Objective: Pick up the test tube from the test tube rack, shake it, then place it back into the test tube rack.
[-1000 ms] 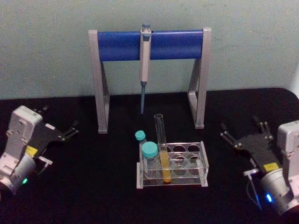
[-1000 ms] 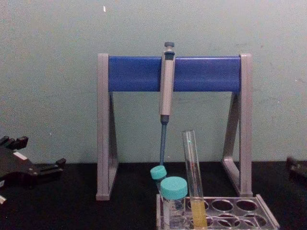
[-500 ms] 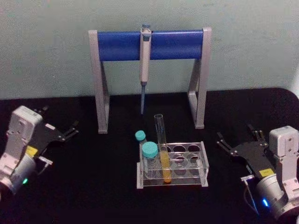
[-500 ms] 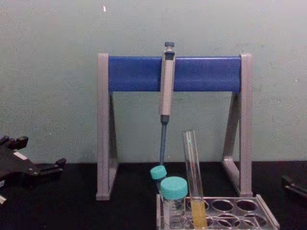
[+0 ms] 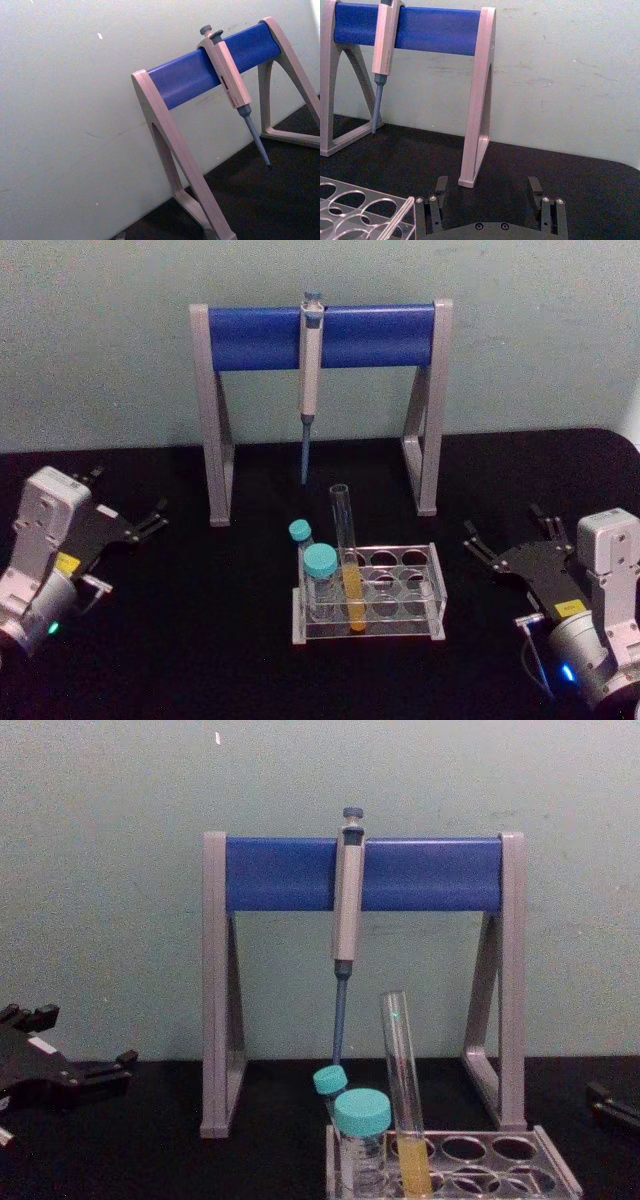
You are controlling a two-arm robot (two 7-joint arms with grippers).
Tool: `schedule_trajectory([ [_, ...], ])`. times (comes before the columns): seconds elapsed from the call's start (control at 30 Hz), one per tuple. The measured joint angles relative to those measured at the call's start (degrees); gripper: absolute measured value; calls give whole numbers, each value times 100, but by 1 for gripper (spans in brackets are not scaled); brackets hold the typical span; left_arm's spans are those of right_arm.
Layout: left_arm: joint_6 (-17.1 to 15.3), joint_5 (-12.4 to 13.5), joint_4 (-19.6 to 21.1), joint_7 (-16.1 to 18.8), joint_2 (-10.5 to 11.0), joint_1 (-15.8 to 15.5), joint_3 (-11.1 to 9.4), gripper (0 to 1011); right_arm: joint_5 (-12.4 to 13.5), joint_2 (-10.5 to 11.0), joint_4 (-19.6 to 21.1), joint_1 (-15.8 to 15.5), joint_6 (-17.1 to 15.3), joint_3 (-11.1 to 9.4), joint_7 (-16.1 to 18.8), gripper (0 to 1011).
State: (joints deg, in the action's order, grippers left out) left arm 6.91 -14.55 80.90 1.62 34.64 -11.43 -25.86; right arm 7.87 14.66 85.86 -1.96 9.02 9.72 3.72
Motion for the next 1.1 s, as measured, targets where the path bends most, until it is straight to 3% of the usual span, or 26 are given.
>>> schedule_trajectory([
  [1.1, 0, 0, 0, 0, 0, 0, 0, 1001, 10, 5, 9, 0, 10, 0, 5, 1000],
])
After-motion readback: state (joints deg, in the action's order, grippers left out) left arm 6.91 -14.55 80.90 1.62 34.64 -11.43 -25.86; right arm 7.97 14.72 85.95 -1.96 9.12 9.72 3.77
